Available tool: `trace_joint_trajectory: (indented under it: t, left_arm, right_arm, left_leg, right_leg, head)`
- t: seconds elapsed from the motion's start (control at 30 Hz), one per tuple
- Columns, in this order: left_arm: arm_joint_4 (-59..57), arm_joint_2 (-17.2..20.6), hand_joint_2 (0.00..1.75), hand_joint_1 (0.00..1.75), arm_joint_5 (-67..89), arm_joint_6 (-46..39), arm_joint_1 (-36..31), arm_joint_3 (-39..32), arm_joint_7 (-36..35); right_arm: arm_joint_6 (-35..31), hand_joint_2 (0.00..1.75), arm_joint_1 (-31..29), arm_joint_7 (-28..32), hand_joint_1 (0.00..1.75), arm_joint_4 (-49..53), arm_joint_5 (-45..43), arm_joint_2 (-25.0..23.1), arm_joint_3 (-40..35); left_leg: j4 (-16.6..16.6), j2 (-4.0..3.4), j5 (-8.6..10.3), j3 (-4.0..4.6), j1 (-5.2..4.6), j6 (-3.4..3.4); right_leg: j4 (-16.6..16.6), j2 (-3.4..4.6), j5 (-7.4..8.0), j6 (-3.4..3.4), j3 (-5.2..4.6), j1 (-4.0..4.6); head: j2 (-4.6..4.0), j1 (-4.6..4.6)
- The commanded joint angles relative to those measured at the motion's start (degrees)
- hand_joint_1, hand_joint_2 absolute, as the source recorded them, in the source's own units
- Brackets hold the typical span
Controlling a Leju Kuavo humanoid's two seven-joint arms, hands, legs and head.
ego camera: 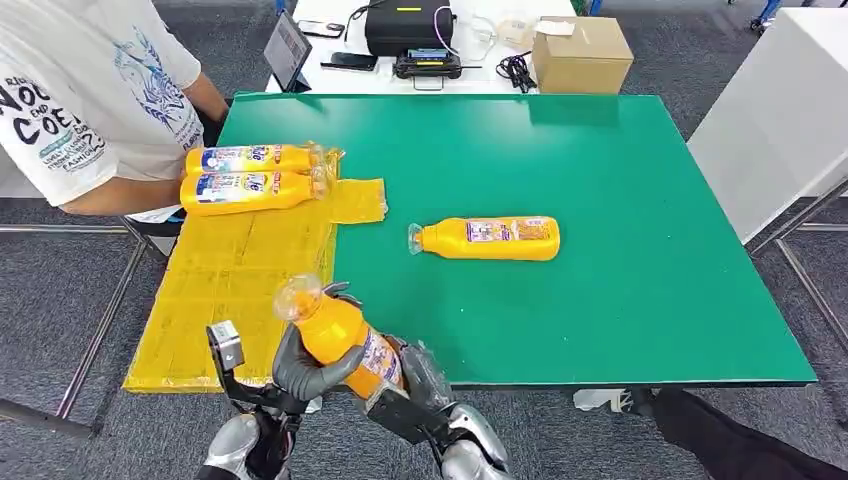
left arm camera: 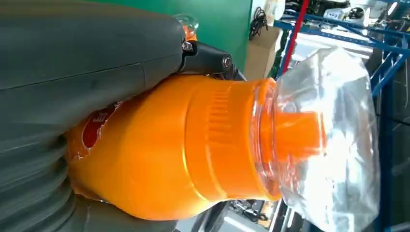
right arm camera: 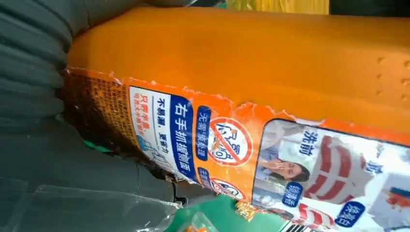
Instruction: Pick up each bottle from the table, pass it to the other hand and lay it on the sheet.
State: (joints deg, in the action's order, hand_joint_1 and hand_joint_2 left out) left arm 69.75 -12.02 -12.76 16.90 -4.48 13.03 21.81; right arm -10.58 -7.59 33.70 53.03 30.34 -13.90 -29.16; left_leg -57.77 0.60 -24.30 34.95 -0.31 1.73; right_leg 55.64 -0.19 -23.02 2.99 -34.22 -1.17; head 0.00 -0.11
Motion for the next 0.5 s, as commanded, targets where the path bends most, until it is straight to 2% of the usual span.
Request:
trace_joint_trajectory:
  t: [0.03,0.2,0.23,0.4,0.5]
  left_arm:
    - [1.07,1.43,1.75,1.75,1.11,-4.06,-2.64,-2.00,0.36]
    - [1.42,1.30,1.75,1.75,3.98,-11.59,-4.96,-7.32,2.06]
    - [1.43,1.35,1.75,1.75,4.19,-12.44,-4.95,-8.53,2.04]
    - [1.10,1.73,1.75,1.75,5.51,-15.80,-4.63,-12.01,2.70]
    - [0.35,1.64,1.75,1.75,5.84,-17.62,-5.30,-13.56,3.28]
  right_arm:
    - [-1.87,0.00,-1.55,-0.81,0.00,8.24,-1.42,1.23,0.21]
    - [-0.33,0.00,1.16,-4.22,0.00,21.11,-1.20,4.04,0.04]
    - [-0.50,0.00,1.83,-6.59,0.00,23.22,-1.23,4.25,0.59]
    - [-0.04,0.00,4.51,-6.74,0.00,31.72,-5.76,5.51,3.79]
    - [2.50,0.00,6.29,-5.51,0.00,36.32,-9.11,7.15,5.29]
  left_leg:
    - [-0.09,-0.14,-0.14,-0.15,0.09,-0.12]
    - [-0.06,0.01,-0.04,-0.03,0.08,-0.09]
    - [-0.03,0.02,-0.01,-0.01,0.03,-0.07]
    - [-0.04,0.01,-0.06,-0.10,0.07,-0.09]
    - [-0.03,0.10,-0.05,-0.12,0.07,-0.08]
  right_leg:
    - [0.06,0.11,-0.08,-0.15,0.13,0.10]
    - [0.03,-0.04,-0.04,-0.11,0.05,0.08]
    - [0.04,-0.05,-0.03,-0.09,0.01,0.03]
    - [0.00,-0.05,-0.06,-0.11,0.11,0.08]
    - [0.00,-0.14,-0.09,-0.10,0.15,0.07]
  head:
    - [0.00,-0.02]
    - [0.00,0.02]
    - [0.00,0.00]
    - [0.00,0.00]
    - [0.00,0.00]
